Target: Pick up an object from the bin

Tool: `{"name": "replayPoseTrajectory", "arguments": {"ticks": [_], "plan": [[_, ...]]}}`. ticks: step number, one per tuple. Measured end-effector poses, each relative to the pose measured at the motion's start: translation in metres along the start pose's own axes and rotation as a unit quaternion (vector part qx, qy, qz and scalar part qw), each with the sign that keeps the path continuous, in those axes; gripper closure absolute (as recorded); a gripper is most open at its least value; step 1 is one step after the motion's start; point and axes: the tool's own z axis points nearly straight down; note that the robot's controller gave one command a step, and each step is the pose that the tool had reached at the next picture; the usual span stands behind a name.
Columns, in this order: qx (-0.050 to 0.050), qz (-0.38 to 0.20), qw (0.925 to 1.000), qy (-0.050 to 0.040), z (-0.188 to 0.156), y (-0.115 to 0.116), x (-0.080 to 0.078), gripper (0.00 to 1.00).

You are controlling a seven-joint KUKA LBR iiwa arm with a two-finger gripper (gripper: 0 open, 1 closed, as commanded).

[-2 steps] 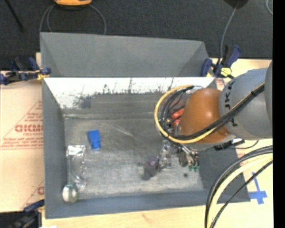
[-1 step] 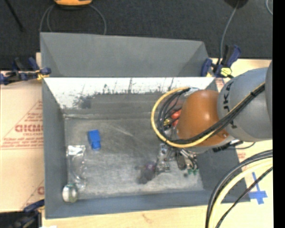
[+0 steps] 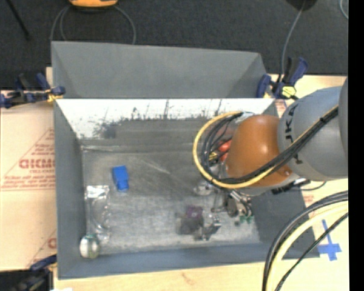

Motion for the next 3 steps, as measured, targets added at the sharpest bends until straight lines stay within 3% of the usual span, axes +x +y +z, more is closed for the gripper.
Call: {"name": "replayPoseTrajectory", "arguments": {"ticks": [1, 2, 3], "plan": [[0.002, -0.032, 0.9994, -0.0084, 0.012, 0.001, 0.011, 0.0], [0.003, -0.064, 0.998, -0.0069, 0.012, 0.015, 0.018, 0.0], [0.001, -0.064, 0.9979, -0.0063, 0.012, 0.017, 0.019, 1.0]]}}
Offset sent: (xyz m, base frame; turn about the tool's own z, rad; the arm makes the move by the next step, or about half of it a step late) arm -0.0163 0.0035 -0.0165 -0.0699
